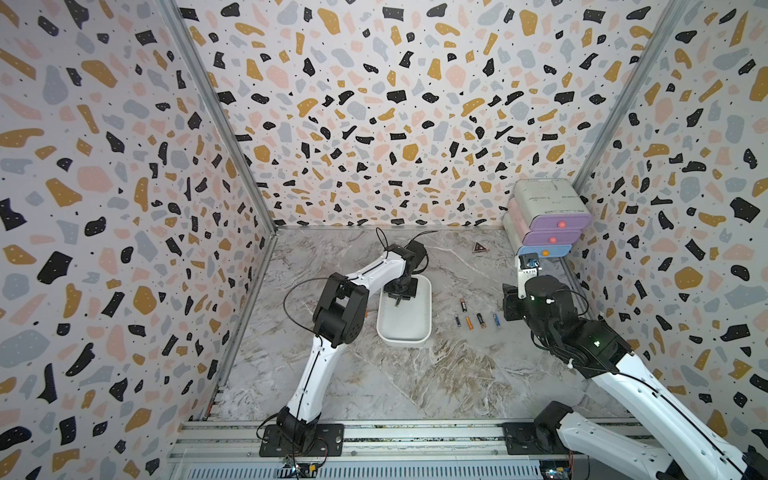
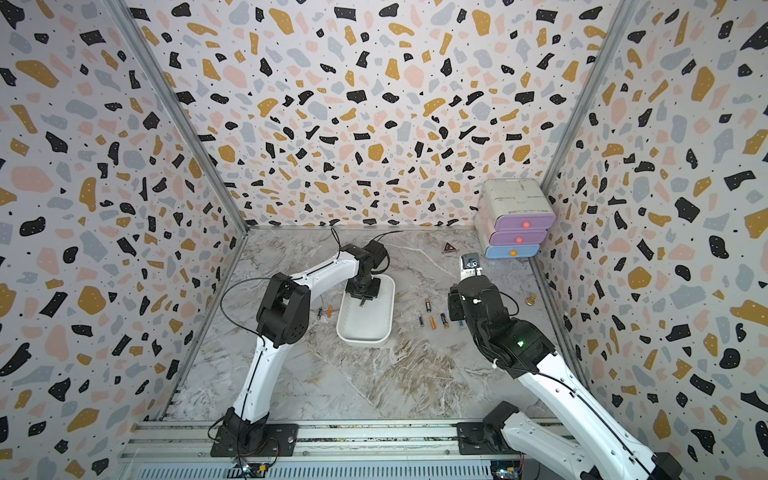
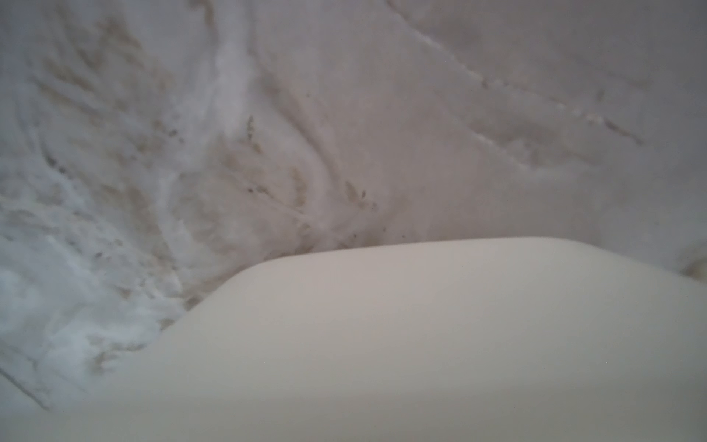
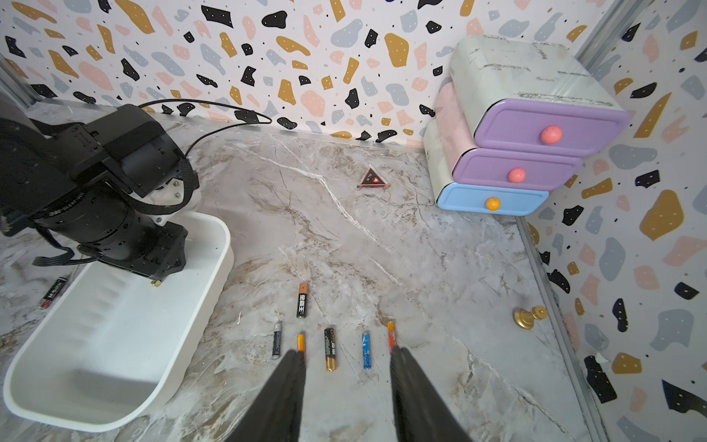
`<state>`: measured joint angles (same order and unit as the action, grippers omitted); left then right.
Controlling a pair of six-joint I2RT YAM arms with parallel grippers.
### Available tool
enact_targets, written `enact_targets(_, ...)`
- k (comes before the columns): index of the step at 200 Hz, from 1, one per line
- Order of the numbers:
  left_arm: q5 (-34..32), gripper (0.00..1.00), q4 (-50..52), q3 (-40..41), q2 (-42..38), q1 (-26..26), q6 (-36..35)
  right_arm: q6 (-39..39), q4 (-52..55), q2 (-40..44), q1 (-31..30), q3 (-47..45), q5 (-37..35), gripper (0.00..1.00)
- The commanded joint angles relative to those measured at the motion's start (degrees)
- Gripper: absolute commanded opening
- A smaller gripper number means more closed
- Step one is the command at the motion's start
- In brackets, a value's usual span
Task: Take the batteries out of the storage box
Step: Pick up the battery from the storage box.
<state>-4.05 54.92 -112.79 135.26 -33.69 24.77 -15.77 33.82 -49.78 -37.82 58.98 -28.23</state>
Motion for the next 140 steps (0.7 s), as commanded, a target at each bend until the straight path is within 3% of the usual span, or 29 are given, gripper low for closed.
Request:
enact_targets(1, 4.85, 0.27, -1.72, 3.43, 3.29, 0.49, 0.71, 1.48, -0.07, 2.16, 0.03, 0.08, -2.68, 0.42)
enact_targets(22, 5.62, 0.26, -1.96, 3.49, 3.8, 0.56, 0.54, 2.23, -0.03, 3.12, 0.03, -0.11, -3.71, 0.42)
enact_targets(41, 5.34, 0.35, -0.98, 3.18, 4.0, 0.51, 0.06, 2.23, 0.19, 3.57, 0.03, -0.11, -3.85, 0.42)
enact_targets(57, 5.82, 0.36, -0.68, 4.32, 3.37, 0.22, -0.78, 2.2, 0.28, 3.9, 0.05, -0.4, -4.39, 0.42)
enact_targets(101, 8.55, 0.27, -2.6, 10.9, 1.25, 0.04, 0.32, 3.26, -0.46, 4.22, 0.03, -0.53, -6.14, 0.42)
enact_targets(140, 8.41, 0.11, -2.97, 11.54, 0.71, -0.15, -0.04, 3.96, -1.13, 4.31, 0.07, -0.62, -6.91, 0.42)
